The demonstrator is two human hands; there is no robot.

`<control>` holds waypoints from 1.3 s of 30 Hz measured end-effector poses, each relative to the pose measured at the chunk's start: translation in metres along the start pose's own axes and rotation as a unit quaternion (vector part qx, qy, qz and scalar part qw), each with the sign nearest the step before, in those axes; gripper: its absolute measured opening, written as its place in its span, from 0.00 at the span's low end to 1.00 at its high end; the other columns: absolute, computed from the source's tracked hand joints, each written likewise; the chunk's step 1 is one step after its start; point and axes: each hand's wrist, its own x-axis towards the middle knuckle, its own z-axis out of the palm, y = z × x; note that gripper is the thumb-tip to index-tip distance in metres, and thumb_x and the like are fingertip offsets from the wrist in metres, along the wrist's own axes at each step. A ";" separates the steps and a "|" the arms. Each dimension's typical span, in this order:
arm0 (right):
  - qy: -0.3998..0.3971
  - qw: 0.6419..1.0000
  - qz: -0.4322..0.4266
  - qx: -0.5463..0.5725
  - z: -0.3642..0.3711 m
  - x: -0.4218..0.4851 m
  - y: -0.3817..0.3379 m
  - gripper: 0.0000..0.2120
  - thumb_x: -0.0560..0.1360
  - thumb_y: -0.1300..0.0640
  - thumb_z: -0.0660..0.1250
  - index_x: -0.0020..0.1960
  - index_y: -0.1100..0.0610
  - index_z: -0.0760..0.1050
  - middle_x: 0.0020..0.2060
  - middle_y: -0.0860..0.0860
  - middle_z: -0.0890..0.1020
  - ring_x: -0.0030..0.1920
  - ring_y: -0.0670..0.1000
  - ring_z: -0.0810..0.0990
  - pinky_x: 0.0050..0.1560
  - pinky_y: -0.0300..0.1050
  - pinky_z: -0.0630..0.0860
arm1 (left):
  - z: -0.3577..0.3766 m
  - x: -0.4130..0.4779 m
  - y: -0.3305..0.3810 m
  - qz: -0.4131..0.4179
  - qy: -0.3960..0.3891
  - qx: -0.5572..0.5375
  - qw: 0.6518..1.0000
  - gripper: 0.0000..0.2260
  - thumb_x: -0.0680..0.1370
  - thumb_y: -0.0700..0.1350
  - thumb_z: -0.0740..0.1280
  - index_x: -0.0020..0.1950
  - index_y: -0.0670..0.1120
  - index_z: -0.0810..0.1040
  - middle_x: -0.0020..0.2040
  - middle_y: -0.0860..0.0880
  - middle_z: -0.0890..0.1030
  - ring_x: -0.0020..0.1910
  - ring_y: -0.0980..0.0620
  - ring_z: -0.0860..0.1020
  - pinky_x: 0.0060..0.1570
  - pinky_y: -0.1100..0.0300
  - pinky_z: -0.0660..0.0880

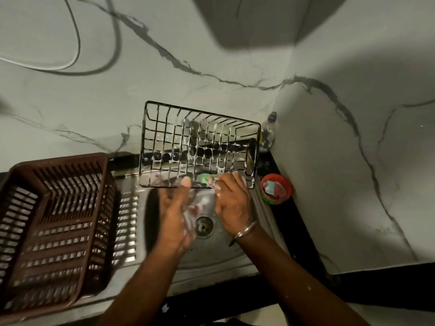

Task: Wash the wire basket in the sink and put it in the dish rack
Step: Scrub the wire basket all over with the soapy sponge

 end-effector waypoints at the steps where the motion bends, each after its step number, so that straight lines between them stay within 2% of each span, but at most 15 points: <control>1: -0.007 1.000 -0.002 0.004 0.002 0.001 -0.006 0.08 0.74 0.67 0.74 0.51 0.60 0.82 0.47 0.55 0.82 0.46 0.57 0.80 0.50 0.54 0.77 | 0.009 -0.003 -0.005 -0.014 -0.022 -0.017 1.000 0.30 0.74 0.49 0.77 0.75 0.46 0.73 0.59 0.43 0.85 0.55 0.44 0.86 0.52 0.47 0.83; 3: -0.037 0.999 -0.029 0.012 0.003 0.001 -0.019 0.08 0.73 0.66 0.75 0.51 0.59 0.82 0.48 0.54 0.81 0.47 0.56 0.79 0.52 0.53 0.76 | 0.019 0.002 -0.004 -0.035 -0.044 -0.025 0.998 0.08 0.80 0.44 0.71 0.56 0.40 0.84 0.48 0.43 0.85 0.47 0.44 0.84 0.46 0.52 0.84; 5: -0.094 0.994 -0.043 0.045 0.004 0.001 -0.018 0.08 0.75 0.66 0.72 0.53 0.60 0.83 0.51 0.54 0.81 0.50 0.56 0.78 0.54 0.50 0.76 | 0.015 0.011 0.003 -0.048 -0.032 -0.059 0.997 0.15 0.82 0.36 0.64 0.41 0.46 0.87 0.43 0.43 0.82 0.44 0.44 0.81 0.43 0.54 0.81; 6: -0.131 0.988 -0.031 0.076 0.003 0.004 -0.014 0.11 0.75 0.66 0.71 0.57 0.60 0.83 0.53 0.54 0.81 0.54 0.55 0.79 0.58 0.47 0.76 | 0.011 0.016 0.006 -0.037 -0.019 -0.081 0.996 0.18 0.80 0.33 0.62 0.43 0.48 0.88 0.44 0.44 0.81 0.45 0.44 0.80 0.46 0.52 0.79; 8: -0.229 0.960 0.018 0.158 -0.001 0.011 -0.006 0.18 0.73 0.67 0.70 0.62 0.59 0.83 0.58 0.54 0.81 0.59 0.52 0.79 0.65 0.41 0.75 | 0.001 0.021 0.010 -0.017 0.021 -0.078 0.997 0.22 0.75 0.31 0.64 0.64 0.48 0.83 0.48 0.45 0.82 0.50 0.43 0.81 0.53 0.49 0.77; 9: -0.270 0.941 0.050 0.198 -0.004 0.017 -0.003 0.19 0.73 0.69 0.70 0.62 0.59 0.83 0.58 0.53 0.82 0.57 0.47 0.80 0.63 0.38 0.76 | -0.005 0.025 0.008 -0.008 0.017 -0.067 0.998 0.32 0.72 0.32 0.65 0.76 0.45 0.72 0.50 0.44 0.82 0.50 0.43 0.82 0.53 0.49 0.79; 11: -0.306 0.913 0.119 0.241 -0.010 0.028 0.001 0.16 0.74 0.71 0.69 0.60 0.62 0.84 0.54 0.53 0.84 0.46 0.37 0.80 0.49 0.32 0.77 | -0.006 0.022 0.011 -0.010 -0.004 -0.047 0.999 0.43 0.68 0.33 0.66 0.84 0.43 0.59 0.63 0.36 0.80 0.52 0.44 0.83 0.54 0.48 0.81; 13: -0.255 0.925 0.181 0.214 -0.011 0.035 0.000 0.13 0.76 0.69 0.70 0.59 0.61 0.84 0.48 0.51 0.84 0.36 0.37 0.77 0.40 0.33 0.74 | -0.002 0.017 0.009 -0.022 0.018 -0.040 0.999 0.43 0.71 0.33 0.67 0.85 0.49 0.59 0.77 0.37 0.71 0.61 0.45 0.80 0.69 0.44 0.74; 16: -0.130 0.973 0.175 0.078 -0.002 0.042 -0.001 0.13 0.75 0.67 0.69 0.57 0.60 0.85 0.49 0.52 0.84 0.47 0.46 0.79 0.55 0.35 0.75 | 0.009 0.012 0.005 -0.029 0.049 -0.009 0.998 0.37 0.79 0.31 0.61 0.84 0.56 0.60 0.71 0.47 0.77 0.66 0.48 0.77 0.77 0.44 0.63; 20: -0.279 0.952 0.115 0.058 -0.002 0.044 -0.007 0.14 0.75 0.69 0.68 0.58 0.60 0.85 0.55 0.56 0.84 0.55 0.56 0.81 0.63 0.47 0.78 | 0.010 0.017 0.006 0.003 0.053 -0.059 0.997 0.30 0.79 0.29 0.57 0.75 0.56 0.69 0.61 0.46 0.80 0.61 0.45 0.78 0.65 0.46 0.73; 22: -0.359 0.923 0.113 0.088 -0.008 0.045 -0.006 0.16 0.76 0.69 0.68 0.61 0.59 0.84 0.58 0.55 0.84 0.58 0.55 0.81 0.65 0.42 0.75 | 0.005 0.021 0.009 0.018 0.046 -0.073 0.996 0.32 0.76 0.33 0.62 0.79 0.53 0.67 0.62 0.43 0.81 0.61 0.42 0.80 0.60 0.46 0.76; 26: -0.260 0.958 0.120 0.020 -0.003 0.045 -0.016 0.13 0.77 0.68 0.69 0.59 0.58 0.84 0.53 0.53 0.84 0.50 0.50 0.80 0.57 0.43 0.80 | 0.007 0.018 0.005 0.015 0.040 -0.072 0.997 0.34 0.76 0.36 0.65 0.81 0.53 0.65 0.65 0.41 0.80 0.66 0.38 0.78 0.69 0.38 0.73; 32: -0.296 0.936 0.168 0.087 -0.003 0.036 -0.015 0.14 0.78 0.66 0.69 0.62 0.57 0.83 0.57 0.54 0.84 0.53 0.50 0.81 0.52 0.35 0.76 | 0.000 0.028 0.012 0.053 0.009 -0.094 0.994 0.25 0.79 0.35 0.62 0.75 0.47 0.70 0.46 0.46 0.82 0.45 0.46 0.82 0.45 0.51 0.81; 35: -0.207 0.968 0.144 0.003 0.000 0.047 -0.009 0.13 0.75 0.69 0.70 0.57 0.59 0.84 0.51 0.56 0.84 0.51 0.54 0.82 0.54 0.45 0.81 | 0.000 0.028 0.011 0.055 0.011 -0.078 0.995 0.19 0.78 0.37 0.63 0.69 0.49 0.73 0.46 0.47 0.85 0.46 0.45 0.84 0.56 0.37 0.80; 39: -0.334 0.940 0.069 -0.012 0.006 0.032 -0.023 0.18 0.74 0.72 0.69 0.60 0.59 0.83 0.55 0.57 0.83 0.55 0.58 0.82 0.58 0.49 0.81 | 0.006 0.029 0.014 0.065 0.019 -0.068 0.995 0.29 0.78 0.39 0.65 0.80 0.49 0.68 0.55 0.48 0.84 0.52 0.47 0.84 0.54 0.48 0.79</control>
